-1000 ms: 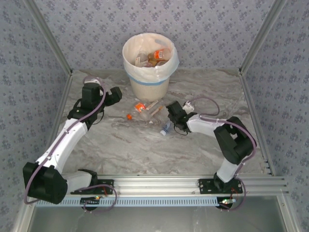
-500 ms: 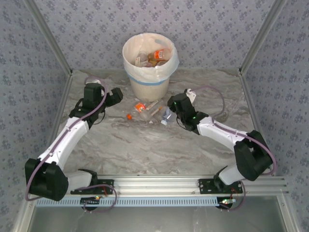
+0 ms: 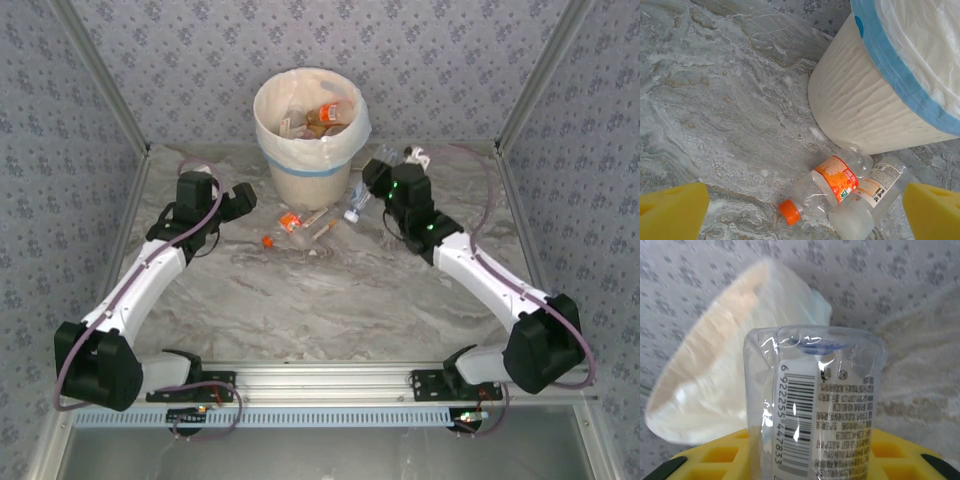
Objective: Put the plastic bottles in the bin
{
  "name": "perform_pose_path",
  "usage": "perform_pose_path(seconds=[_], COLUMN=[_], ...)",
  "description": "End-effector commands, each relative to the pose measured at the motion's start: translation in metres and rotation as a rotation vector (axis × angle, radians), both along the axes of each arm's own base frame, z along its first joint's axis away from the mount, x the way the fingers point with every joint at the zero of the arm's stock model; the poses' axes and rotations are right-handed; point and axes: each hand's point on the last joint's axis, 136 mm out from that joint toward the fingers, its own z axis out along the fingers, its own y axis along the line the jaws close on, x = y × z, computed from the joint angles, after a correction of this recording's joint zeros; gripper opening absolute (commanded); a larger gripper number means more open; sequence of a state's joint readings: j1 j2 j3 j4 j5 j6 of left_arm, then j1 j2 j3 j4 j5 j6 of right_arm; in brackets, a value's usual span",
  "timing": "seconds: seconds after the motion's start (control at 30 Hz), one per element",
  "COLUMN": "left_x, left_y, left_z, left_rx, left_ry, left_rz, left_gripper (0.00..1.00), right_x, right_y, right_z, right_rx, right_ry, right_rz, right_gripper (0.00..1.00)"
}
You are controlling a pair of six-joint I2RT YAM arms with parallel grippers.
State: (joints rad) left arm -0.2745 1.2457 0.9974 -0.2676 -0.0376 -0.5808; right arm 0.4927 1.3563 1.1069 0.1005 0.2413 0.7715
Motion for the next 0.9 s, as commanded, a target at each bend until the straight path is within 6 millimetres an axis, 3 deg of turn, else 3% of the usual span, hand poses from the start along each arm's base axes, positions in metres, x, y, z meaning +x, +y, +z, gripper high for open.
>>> perform_pose_path(seconds=[0.0, 0.23, 0.57, 0.87], left_x=[-0.002, -0.006, -0.007, -0.015], left_y=[0.001, 0.003, 0.004, 0.009], left_z=[-0.004, -0.004, -0.002, 0.002], left_rx=[-0.02, -0.014, -0.022, -0.011], left_ry=[0.021, 0.031, 0.029, 0.025], left_rz=[0.005, 0.008, 0.009, 0.02], left_gripper=[0.99, 0.99, 0.99, 0.99], right_x=[0.016, 0.062, 0.109, 0.144], right_y=[0.01, 0.018, 0.035, 0.034], right_z=[0.044, 0.096, 0.142, 0.138], right_rx=[-0.033, -0.024, -0.084, -0.328], right_ry=[-0.065, -0.149, -0.244, -0.267], right_rz=[0.107, 0.19, 0.252, 0.212], right_gripper=[0.33, 0.33, 0.34, 0.34])
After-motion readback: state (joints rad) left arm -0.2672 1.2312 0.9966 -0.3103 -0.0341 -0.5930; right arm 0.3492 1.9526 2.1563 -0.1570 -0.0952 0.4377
